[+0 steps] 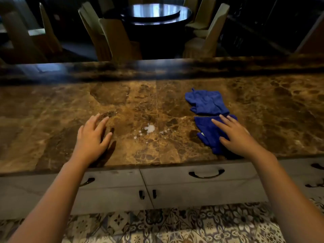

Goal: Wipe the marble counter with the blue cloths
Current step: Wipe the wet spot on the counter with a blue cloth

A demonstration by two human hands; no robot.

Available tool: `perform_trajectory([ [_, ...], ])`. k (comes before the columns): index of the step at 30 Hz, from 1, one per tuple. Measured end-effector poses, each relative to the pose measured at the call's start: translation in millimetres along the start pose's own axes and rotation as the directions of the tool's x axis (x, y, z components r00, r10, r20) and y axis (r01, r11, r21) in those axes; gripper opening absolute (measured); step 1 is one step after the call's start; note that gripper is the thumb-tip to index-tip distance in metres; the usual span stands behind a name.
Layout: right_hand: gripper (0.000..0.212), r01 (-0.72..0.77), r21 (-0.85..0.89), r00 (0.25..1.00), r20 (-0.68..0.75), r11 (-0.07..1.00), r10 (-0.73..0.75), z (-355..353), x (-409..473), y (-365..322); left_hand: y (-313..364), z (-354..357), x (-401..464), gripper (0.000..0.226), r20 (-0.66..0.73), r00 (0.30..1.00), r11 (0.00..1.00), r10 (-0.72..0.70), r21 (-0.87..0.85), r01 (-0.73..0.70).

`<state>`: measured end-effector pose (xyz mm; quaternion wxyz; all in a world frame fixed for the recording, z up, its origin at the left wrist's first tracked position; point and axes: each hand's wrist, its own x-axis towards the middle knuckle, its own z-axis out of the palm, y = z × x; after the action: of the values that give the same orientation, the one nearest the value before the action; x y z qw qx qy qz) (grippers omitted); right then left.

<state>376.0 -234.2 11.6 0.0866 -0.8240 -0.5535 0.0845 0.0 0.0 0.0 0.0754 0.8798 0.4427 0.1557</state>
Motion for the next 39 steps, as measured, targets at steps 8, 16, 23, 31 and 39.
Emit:
perform_trajectory([
  [8, 0.058, -0.057, 0.072, 0.943, 0.331, 0.996, 0.03, -12.5, 10.6, -3.8, -13.8, 23.0, -1.7, 0.054, 0.179, 0.971, 0.986, -0.161, 0.068, 0.151],
  [16, 0.04, 0.103, 0.037, 0.994, 0.024, 0.994, -0.104, 2.4, 3.1, -1.9, -17.7, 27.9, -4.2, 0.056, 0.139, 0.98, 0.988, -0.14, 0.084, 0.129],
  [23, 0.031, 0.183, 0.187, 0.965, -0.222, 0.965, -0.14, 11.1, -5.6, -27.5, -16.7, 27.9, -2.8, 0.055, 0.128, 0.981, 0.987, -0.149, 0.08, 0.139],
  [31, 0.027, 0.255, 0.417, 0.921, -0.38, 0.873, -0.087, -21.3, 22.3, -94.9, -16.3, 27.7, -3.0, 0.062, 0.139, 0.978, 0.985, -0.158, 0.088, 0.147],
  [39, 0.056, -0.089, 0.136, 0.994, 0.067, 0.987, 0.081, 52.3, 54.7, -119.0, -15.1, 26.3, -3.4, 0.068, 0.147, 0.976, 0.985, -0.16, 0.087, 0.148],
])
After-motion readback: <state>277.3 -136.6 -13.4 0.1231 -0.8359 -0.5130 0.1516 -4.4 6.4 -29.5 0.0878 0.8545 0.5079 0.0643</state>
